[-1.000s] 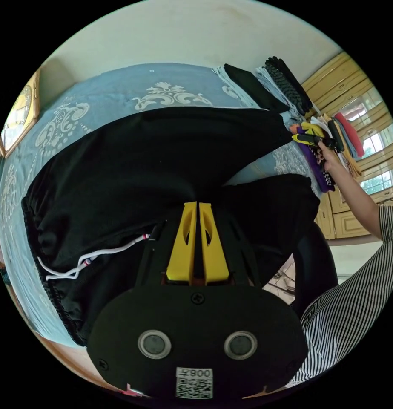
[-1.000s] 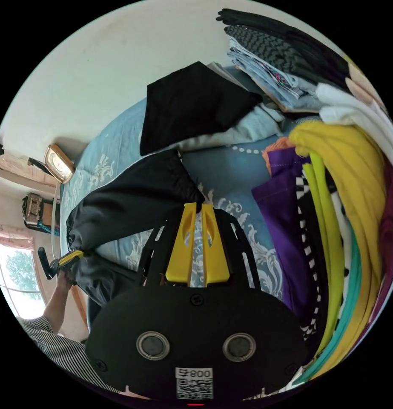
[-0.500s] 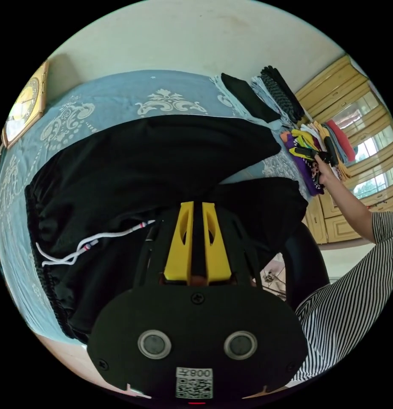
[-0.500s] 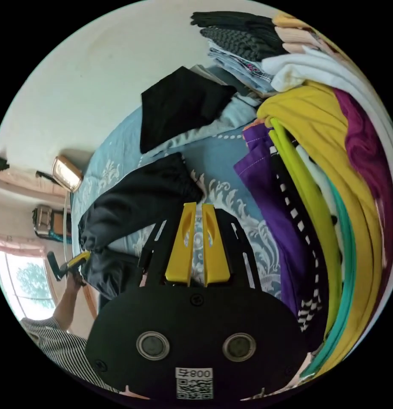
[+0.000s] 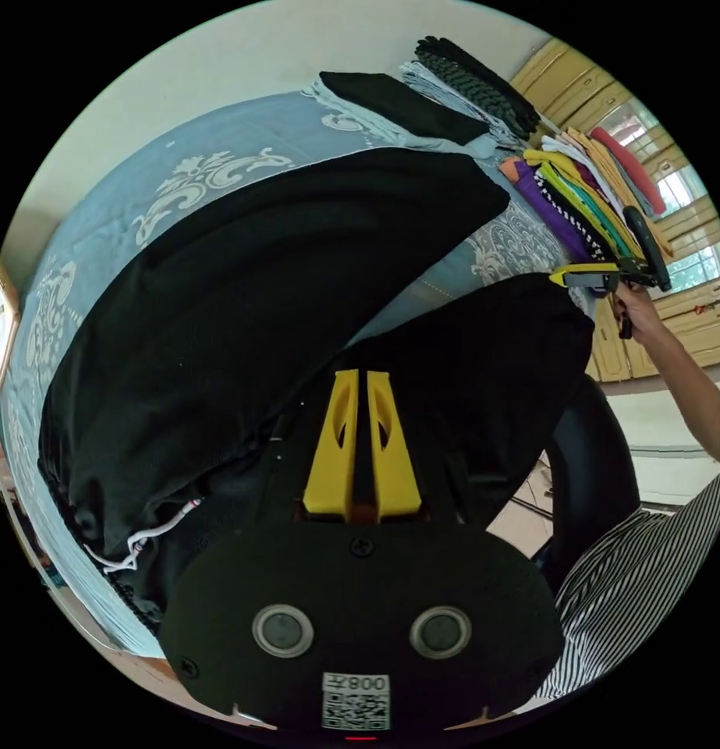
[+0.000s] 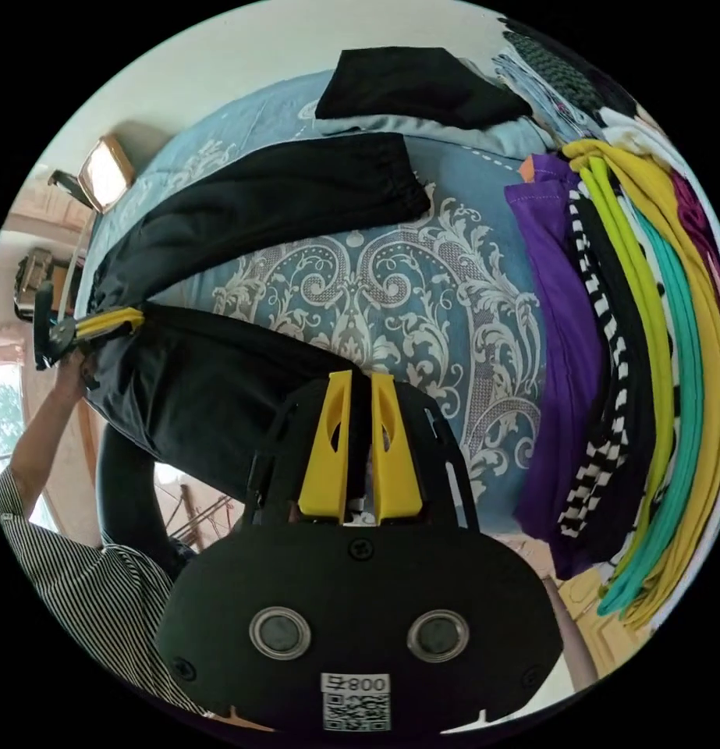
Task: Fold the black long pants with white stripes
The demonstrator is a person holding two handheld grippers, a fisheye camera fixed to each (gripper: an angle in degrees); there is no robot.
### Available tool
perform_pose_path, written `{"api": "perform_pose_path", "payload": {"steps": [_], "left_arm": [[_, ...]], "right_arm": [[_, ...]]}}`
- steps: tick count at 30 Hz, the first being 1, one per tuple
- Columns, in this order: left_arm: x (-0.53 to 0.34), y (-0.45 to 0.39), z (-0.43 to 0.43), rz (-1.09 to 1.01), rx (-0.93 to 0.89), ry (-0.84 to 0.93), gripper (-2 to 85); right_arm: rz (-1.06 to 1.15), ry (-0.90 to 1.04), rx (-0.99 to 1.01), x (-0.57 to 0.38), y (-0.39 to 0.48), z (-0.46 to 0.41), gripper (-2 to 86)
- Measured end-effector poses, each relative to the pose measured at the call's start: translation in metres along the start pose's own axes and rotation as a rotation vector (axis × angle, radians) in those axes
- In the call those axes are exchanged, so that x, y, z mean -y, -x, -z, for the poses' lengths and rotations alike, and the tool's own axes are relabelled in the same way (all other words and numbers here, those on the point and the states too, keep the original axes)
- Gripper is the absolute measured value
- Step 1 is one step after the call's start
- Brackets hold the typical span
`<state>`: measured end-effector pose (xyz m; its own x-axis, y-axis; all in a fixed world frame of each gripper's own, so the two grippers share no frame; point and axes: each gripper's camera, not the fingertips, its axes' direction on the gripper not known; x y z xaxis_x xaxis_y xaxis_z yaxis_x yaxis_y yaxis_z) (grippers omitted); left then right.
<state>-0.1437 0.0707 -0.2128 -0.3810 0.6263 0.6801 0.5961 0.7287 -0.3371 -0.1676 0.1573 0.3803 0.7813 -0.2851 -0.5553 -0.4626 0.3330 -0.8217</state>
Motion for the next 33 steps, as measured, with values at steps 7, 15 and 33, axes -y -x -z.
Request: {"api": "perform_pose_path", "payload": {"steps": [7, 15, 33], "left_arm": [[0.019, 0.014, 0.005, 0.119, -0.043, -0.044, 2.4], [0.007, 0.01, 0.021, 0.146, -0.076, -0.16, 4.5], [-0.063, 0.023, -0.001, 0.116, -0.027, -0.026, 0.2]], "right_arm": [[-0.025, 0.016, 0.113, 0.032, -0.015, 0.026, 3.3], [-0.117, -0.096, 0.179, 0.002, -0.018, 0.084, 5.6], [0.1, -0.015, -0.022, -0.019, 0.113, 0.173, 0.0]]}}
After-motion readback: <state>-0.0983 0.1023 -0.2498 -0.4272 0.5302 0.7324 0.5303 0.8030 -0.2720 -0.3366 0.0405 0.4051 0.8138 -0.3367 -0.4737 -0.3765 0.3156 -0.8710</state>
